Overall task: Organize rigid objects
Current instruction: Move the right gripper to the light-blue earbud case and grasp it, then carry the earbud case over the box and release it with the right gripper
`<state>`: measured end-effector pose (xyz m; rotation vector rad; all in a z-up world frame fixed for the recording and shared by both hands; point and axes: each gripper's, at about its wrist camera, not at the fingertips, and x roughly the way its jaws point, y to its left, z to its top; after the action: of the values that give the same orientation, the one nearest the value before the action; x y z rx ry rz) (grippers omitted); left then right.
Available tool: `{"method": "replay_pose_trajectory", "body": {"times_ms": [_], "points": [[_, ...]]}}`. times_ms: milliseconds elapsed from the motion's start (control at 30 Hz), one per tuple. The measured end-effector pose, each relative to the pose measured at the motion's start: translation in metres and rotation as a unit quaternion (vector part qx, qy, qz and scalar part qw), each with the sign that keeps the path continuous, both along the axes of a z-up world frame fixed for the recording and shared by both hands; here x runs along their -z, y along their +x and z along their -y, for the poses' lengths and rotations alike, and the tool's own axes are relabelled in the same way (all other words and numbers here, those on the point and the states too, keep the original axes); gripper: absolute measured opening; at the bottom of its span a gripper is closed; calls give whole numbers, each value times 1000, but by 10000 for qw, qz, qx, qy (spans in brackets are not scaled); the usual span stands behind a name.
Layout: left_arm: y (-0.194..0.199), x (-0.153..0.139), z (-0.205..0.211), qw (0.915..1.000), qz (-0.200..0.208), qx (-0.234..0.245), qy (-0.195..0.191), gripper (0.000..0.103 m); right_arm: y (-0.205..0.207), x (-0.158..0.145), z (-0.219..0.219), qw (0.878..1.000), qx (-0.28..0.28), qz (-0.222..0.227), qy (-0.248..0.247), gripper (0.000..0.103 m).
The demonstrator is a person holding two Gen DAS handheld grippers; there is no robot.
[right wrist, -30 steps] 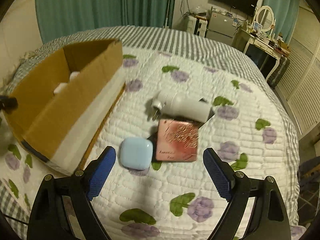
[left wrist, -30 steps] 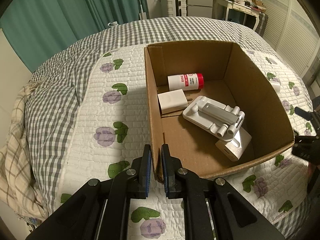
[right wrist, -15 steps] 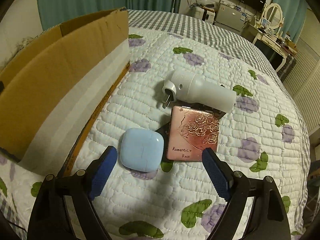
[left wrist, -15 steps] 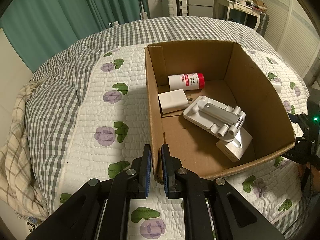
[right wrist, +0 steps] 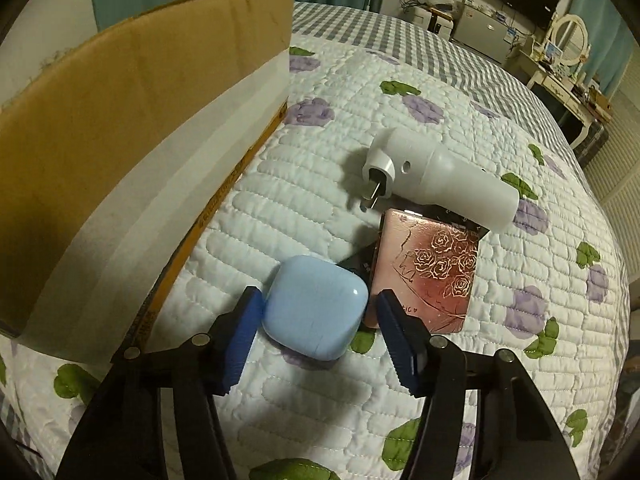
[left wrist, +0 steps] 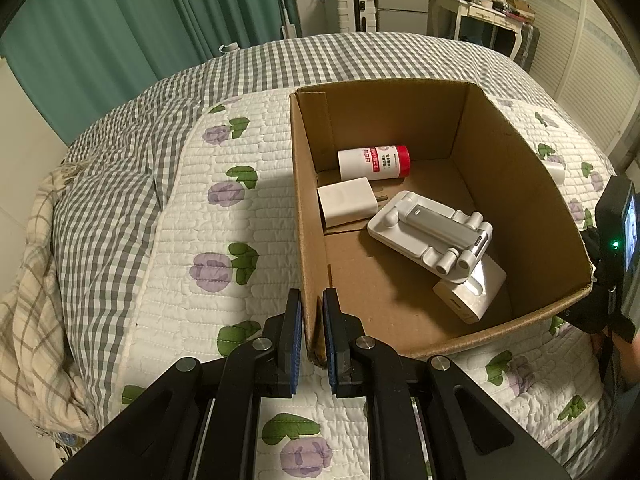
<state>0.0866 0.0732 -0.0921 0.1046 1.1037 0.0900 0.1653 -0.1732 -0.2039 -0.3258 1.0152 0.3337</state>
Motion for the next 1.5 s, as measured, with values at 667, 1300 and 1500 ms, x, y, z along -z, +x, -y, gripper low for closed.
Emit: {"method": "replay_pose_trajectory", "body": {"times_ms": [667,1300,1500], "points": [[1,-2,-2,9999,22,16,-126,11,-11,-45,18,9989,120,324,311,55],[2,-2,-2,9999,32,35,-139,11,-36,-171,-98,9783,-1467,1311,651,55],[3,-2,-2,9998,46,67,-163,11,-34,-116,-129,9822,-1627,716,611,54]]}}
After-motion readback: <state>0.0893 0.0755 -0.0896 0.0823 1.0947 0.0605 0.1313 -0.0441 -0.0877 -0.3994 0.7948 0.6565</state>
